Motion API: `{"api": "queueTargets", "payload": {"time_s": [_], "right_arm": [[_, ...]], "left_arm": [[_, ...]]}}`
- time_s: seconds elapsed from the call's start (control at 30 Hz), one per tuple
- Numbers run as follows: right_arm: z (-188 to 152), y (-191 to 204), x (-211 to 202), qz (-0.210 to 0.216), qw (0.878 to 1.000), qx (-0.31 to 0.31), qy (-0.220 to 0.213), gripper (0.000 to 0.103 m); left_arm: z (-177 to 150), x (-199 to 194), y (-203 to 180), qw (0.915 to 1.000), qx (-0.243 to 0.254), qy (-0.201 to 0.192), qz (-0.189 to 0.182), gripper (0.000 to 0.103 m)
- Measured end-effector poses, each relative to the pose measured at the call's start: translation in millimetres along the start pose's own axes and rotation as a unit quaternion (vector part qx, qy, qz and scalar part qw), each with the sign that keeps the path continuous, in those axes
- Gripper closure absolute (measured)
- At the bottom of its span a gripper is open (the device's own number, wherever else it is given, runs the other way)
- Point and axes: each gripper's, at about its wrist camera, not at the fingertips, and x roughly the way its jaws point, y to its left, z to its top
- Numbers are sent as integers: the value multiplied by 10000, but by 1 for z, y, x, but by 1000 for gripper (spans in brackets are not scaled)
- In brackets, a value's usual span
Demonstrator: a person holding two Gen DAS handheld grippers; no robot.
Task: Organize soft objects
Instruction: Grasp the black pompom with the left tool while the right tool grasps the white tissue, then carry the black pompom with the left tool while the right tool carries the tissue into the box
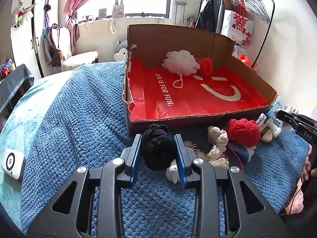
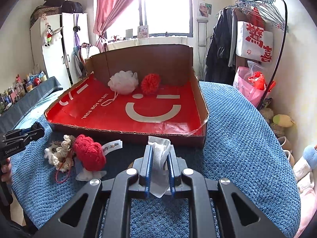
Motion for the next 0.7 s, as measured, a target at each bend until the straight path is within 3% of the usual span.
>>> {"api": "queueTargets", "payload": {"time_s": [0.7], "right_arm": [[8,-20,-15,331,9981,448,-258,87]], "left_arm": [[0,-9,-8,9998,117,-112,-92,73]]}}
